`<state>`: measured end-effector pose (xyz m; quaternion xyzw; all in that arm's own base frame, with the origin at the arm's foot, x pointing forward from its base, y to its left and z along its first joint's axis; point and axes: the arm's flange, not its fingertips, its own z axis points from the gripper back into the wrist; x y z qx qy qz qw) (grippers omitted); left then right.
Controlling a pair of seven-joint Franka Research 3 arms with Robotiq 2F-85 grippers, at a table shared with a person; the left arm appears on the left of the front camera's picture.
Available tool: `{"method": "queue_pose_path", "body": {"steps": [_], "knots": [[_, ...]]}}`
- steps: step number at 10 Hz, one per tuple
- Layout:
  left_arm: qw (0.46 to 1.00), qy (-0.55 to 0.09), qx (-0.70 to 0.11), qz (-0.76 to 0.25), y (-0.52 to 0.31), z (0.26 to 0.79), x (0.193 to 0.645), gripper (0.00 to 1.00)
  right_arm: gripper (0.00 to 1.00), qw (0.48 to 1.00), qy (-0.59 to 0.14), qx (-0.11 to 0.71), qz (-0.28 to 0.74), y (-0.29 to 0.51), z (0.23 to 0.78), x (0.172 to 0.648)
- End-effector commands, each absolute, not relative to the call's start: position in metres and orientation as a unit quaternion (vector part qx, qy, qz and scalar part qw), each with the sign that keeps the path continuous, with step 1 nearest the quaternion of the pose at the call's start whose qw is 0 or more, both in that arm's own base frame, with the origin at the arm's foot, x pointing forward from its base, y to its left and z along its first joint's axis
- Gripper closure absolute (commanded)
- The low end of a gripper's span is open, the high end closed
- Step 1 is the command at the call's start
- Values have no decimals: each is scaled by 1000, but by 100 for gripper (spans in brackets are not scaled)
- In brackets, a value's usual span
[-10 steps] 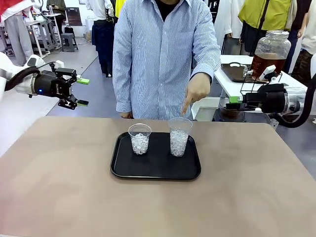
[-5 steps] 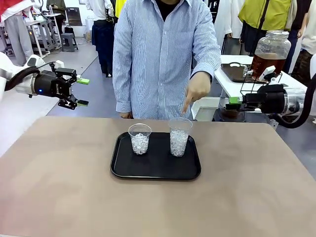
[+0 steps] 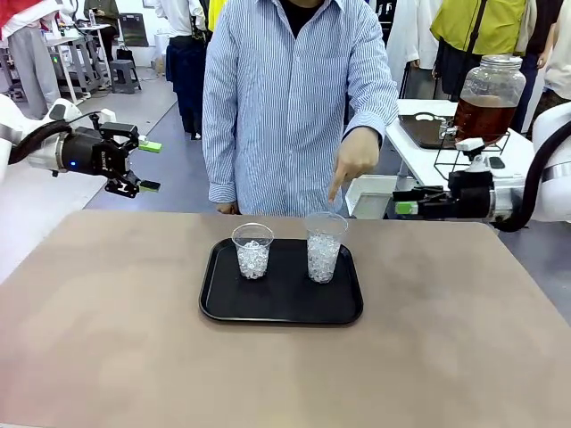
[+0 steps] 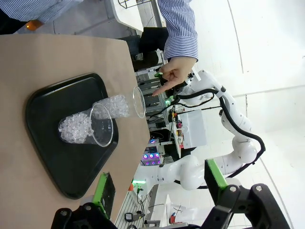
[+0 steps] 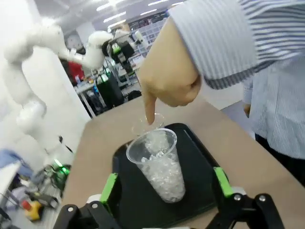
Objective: Pour the drink into the iced cup.
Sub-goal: Pick up the iced cup indicated by the human and present it to them.
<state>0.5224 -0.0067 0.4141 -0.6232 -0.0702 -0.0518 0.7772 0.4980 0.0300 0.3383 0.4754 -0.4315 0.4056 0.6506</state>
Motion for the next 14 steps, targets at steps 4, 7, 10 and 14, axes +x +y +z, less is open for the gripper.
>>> {"method": "queue_pose_path", "body": {"steps": [4,7,10,14], "knots": [[778,-74,-621,-51,-8,417,519,0,0,600,-452,456,477,54,306,500],[778,-74,-621,-51,-8,417,519,0,0,610,-446,458,468,54,308,496],[778,-74,-621,-51,-8,417,519,0,0,610,-446,458,468,54,308,496],[778,-74,-621,-51,-8,417,519,0,0,564,-471,468,491,71,282,506]]}}
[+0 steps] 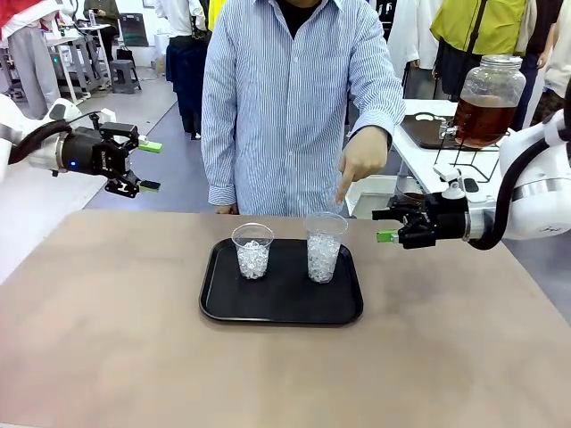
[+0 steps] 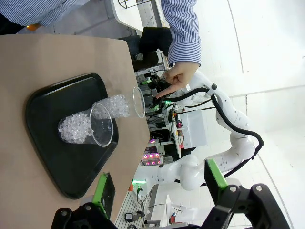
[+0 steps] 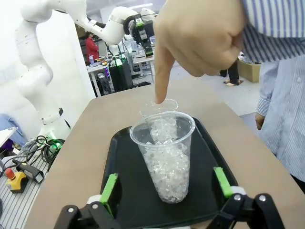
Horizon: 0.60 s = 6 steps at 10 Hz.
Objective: Pour the drink into the iced cup.
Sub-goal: Pick up the iced cup indicated by the human and present it to them.
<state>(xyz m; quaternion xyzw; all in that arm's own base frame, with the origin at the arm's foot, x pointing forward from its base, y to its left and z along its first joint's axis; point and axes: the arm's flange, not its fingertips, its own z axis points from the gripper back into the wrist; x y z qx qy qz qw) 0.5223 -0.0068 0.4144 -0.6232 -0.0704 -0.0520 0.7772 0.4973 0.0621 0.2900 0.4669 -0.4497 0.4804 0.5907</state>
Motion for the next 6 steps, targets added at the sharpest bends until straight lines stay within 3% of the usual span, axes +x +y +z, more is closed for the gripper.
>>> {"method": "queue_pose_path", "body": {"steps": [1,6], "knots": [[778,-74,-621,-51,-8,417,519,0,0,555,-477,472,492,76,275,506],[778,-74,-621,-51,-8,417,519,0,0,552,-477,491,477,98,241,510]]}}
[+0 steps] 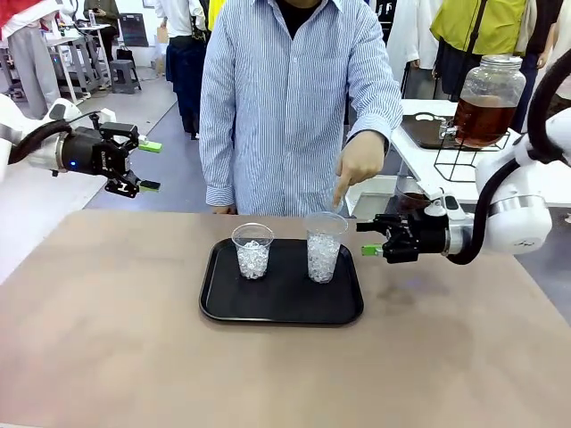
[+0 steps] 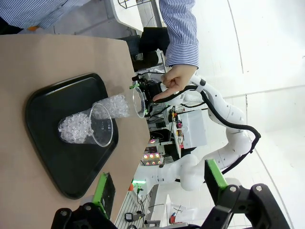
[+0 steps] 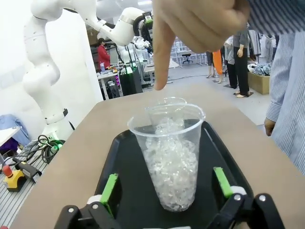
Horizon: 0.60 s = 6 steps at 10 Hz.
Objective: Pour the drink into the iced cup.
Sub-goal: Pick up the iced cup indicated by the human and present it to them.
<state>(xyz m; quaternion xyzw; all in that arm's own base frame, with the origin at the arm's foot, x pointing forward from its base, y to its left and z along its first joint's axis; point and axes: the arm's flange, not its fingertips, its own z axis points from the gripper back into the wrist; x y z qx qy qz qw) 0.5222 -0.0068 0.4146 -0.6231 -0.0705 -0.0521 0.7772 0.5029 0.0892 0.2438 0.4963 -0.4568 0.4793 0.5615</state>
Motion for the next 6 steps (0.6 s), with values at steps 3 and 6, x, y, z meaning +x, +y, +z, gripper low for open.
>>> {"method": "queue_pose_path", "body": {"steps": [3,6], "knots": [[778,-74,-621,-51,-8,417,519,0,0,555,-480,489,472,111,225,519],[778,-74,-621,-51,-8,417,519,0,0,555,-471,494,476,122,220,520]]}}
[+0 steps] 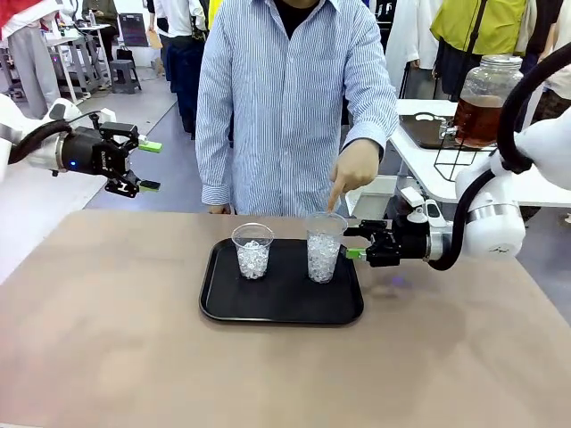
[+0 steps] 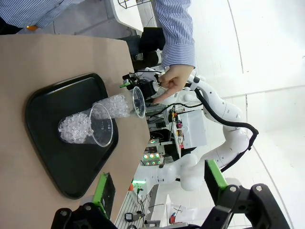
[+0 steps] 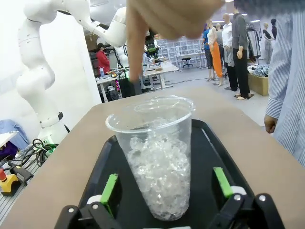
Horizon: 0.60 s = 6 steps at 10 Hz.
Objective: Pour the drink into the iced cup.
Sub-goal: Pick up the iced cup indicated by the human and present it to them.
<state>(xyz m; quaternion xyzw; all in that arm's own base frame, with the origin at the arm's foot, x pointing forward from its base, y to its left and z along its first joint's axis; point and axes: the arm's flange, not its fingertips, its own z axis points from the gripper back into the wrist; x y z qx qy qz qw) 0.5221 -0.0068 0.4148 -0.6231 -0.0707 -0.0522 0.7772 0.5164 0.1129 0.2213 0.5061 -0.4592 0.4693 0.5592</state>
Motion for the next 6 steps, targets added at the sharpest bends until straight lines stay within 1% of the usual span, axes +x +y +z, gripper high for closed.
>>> {"method": "queue_pose_path", "body": {"steps": [1,6], "knots": [[778,-74,-621,-51,-8,417,519,0,0,555,-467,495,479,125,220,520],[778,-74,-621,-51,-8,417,519,0,0,550,-453,501,492,144,214,517]]}}
